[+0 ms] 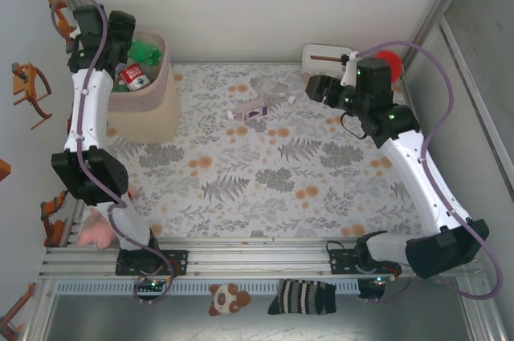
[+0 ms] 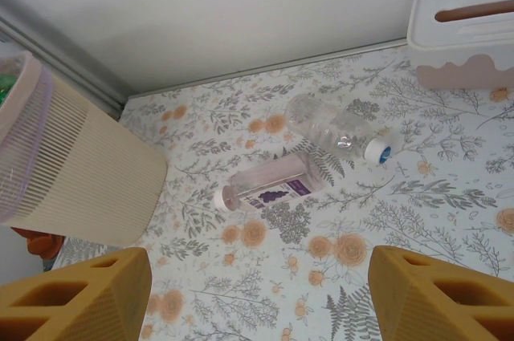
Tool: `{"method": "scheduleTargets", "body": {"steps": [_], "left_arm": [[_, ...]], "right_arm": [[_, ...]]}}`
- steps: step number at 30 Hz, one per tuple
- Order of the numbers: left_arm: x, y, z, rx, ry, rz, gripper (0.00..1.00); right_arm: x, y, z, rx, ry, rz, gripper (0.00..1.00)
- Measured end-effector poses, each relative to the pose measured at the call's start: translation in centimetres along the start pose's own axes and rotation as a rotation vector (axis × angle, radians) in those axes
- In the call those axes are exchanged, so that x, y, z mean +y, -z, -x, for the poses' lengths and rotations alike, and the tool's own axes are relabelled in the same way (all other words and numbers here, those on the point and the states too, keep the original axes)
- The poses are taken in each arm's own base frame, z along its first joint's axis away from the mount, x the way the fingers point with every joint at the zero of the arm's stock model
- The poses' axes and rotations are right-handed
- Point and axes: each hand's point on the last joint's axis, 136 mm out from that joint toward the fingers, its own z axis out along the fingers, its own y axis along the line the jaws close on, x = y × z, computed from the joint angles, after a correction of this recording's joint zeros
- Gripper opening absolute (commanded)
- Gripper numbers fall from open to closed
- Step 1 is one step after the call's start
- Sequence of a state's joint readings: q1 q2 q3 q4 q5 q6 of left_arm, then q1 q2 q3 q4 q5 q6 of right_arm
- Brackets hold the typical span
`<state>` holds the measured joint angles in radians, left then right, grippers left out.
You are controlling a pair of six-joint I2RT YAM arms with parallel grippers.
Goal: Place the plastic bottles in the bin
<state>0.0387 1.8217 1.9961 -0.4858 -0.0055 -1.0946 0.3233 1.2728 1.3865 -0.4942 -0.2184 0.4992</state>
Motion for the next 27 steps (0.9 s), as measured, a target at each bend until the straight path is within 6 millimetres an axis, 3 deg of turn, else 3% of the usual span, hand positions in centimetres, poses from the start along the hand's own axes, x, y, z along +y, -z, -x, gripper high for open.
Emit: {"method": "scheduleTargets", "body": {"steps": [6,9,17,22,27], "left_arm": [[-2.6,3.2,0.9,-0.022,-0.08,-0.081,0.68],[-4.0,3.7,0.6,0.005,-0.122,-0.148,0.64],[-5.7,0.8,-1.3,0.127,-0.186,-0.215,0.59],[-3.0,-1.3,-2.4,0.185,-0.19,-0.127,0.57],[1.4,-2.5,-2.4,0.208,-0.168,-0.005,0.57]], "right_arm": [[0.0,0.0,0.0,-0.001,0.0,0.0,0.71],[0.1,0.1,0.1,-0.003,0.001,0.001,0.7],[0.1,0.2,0.1,-0.003,0.0,0.002,0.7],[0.1,0.2,0.1,-0.003,0.0,0.001,0.7],[0.0,0.2,0.0,0.001,-0.001,0.0,0.7]]}}
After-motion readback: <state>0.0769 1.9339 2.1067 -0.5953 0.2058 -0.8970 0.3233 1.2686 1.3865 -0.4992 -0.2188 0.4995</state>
